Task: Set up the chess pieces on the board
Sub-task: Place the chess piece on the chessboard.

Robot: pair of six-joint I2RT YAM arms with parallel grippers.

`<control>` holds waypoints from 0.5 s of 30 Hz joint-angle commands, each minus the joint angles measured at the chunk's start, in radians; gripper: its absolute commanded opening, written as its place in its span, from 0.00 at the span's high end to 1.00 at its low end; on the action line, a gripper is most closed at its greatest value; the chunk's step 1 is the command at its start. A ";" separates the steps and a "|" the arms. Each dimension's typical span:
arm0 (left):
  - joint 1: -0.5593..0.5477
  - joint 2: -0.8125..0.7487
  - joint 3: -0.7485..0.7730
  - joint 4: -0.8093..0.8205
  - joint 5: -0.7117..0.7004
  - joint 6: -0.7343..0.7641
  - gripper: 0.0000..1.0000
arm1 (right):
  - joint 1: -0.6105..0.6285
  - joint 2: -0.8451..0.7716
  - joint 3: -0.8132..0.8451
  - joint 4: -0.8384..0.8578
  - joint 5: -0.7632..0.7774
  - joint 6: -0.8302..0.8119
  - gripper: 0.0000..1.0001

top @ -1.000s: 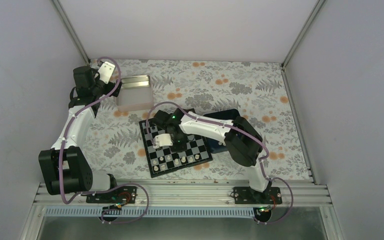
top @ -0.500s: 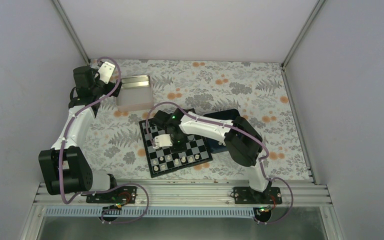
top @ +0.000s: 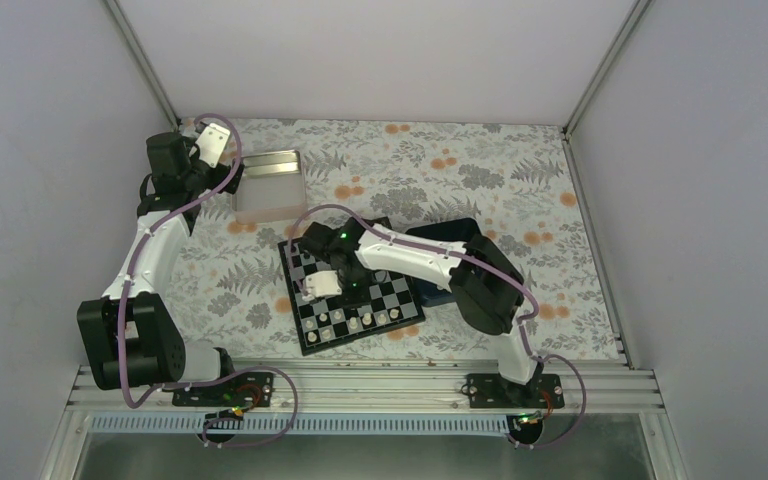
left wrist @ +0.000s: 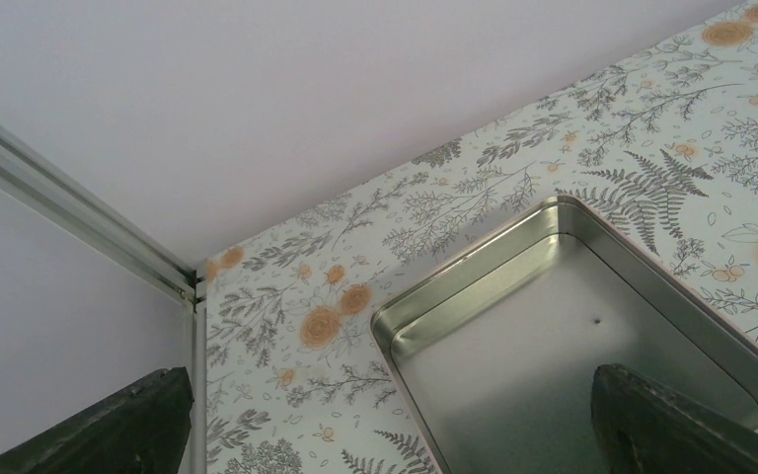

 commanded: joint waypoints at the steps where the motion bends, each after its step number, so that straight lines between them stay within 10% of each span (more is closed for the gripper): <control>1: 0.007 -0.015 -0.004 0.007 0.018 -0.001 0.00 | 0.032 -0.012 0.034 -0.021 -0.021 0.010 0.95; 15: 0.010 -0.014 -0.002 0.007 0.026 -0.004 0.00 | 0.046 -0.003 -0.005 -0.008 -0.014 0.014 0.93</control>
